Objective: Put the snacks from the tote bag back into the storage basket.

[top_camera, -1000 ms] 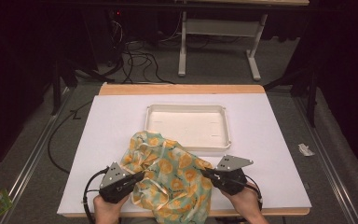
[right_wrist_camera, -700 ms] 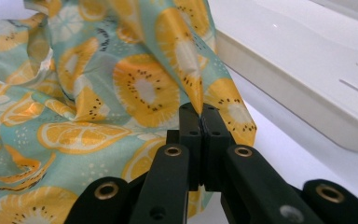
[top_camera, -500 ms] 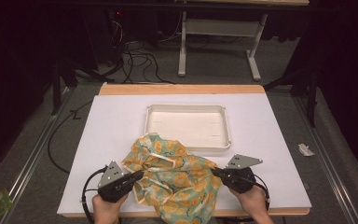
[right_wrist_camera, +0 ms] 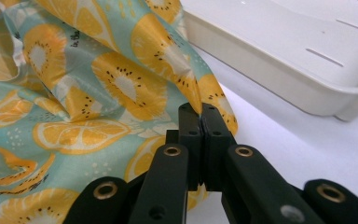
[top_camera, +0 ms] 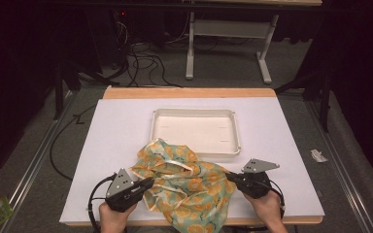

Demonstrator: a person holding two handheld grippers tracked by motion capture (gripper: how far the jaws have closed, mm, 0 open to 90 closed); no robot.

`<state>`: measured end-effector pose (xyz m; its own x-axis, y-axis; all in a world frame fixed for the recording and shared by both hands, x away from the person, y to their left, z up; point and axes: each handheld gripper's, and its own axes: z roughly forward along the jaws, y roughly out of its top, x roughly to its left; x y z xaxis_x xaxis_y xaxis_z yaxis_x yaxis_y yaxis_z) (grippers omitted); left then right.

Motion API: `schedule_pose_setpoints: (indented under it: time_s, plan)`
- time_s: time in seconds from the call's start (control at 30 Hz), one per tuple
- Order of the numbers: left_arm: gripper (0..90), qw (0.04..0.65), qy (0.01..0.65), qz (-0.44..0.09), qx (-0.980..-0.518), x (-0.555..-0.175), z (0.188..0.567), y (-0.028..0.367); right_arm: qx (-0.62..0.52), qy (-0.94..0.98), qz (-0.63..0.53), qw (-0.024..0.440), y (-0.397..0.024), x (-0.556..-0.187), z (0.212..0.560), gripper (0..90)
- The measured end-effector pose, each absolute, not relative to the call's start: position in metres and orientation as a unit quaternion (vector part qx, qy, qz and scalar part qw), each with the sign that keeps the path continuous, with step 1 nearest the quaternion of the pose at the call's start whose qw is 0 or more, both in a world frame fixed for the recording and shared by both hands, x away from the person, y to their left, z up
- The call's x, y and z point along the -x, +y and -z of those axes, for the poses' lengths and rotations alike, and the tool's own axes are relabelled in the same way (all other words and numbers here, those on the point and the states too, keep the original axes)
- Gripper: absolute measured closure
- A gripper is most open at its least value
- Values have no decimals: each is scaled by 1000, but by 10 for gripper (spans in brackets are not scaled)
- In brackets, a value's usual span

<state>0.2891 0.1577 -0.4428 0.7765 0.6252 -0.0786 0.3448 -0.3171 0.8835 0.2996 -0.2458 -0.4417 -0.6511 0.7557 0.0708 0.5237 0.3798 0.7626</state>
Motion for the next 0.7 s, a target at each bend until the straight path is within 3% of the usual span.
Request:
schedule_pose_setpoints:
  time_s: [0.23, 0.47, 0.7]
  plan:
    - [734, 509, 311, -151, -788, -287, 441, 164, -406, 816, -385, 145, -253, -305, 449, 892]
    - [532, 512, 336, -170, -772, -288, 436, 173, -416, 817, -371, 147, -260, -306, 456, 884]
    - [465, 502, 370, -185, -759, -295, 438, 176, -421, 818, -363, 146, -267, -308, 461, 878]
